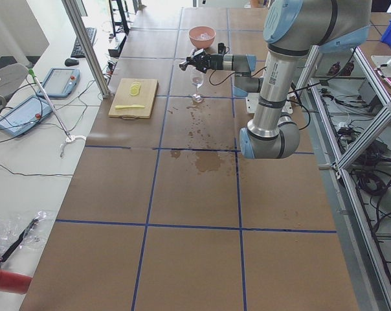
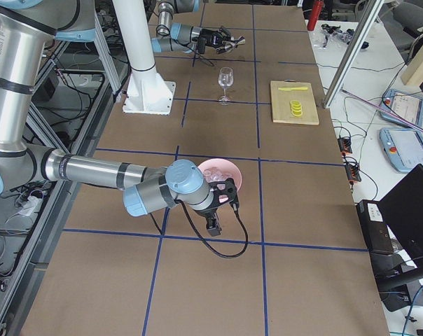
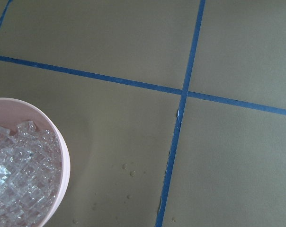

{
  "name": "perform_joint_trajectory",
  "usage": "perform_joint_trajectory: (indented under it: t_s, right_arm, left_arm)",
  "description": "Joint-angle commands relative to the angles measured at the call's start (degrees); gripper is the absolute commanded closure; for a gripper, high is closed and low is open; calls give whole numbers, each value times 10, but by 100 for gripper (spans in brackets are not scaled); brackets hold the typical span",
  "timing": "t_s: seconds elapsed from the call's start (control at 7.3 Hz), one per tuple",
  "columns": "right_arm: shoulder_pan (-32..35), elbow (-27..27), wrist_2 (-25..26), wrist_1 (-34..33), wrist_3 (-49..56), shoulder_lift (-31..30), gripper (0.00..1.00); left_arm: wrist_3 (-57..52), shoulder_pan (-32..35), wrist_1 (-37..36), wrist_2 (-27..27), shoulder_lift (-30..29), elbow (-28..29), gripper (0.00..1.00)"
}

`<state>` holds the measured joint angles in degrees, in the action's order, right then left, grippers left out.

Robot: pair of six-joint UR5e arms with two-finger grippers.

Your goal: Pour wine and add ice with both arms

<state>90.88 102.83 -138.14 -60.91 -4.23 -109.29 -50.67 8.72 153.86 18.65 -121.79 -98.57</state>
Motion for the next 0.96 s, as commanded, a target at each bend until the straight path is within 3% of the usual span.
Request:
perform_joint_trajectory:
  t_s: [0.0, 0.41, 0.82]
  right_arm:
    - [0, -3, 1, 0, 0, 0, 0]
    - [0, -4, 2, 0, 0, 1, 0]
    - [0, -8, 2, 0, 0, 2, 0]
  left_arm:
    - [-3, 11, 85, 31, 50, -4, 100]
    - [-3, 20, 177, 86, 124, -17, 100]
    - [5, 43, 344, 172, 285, -16, 100]
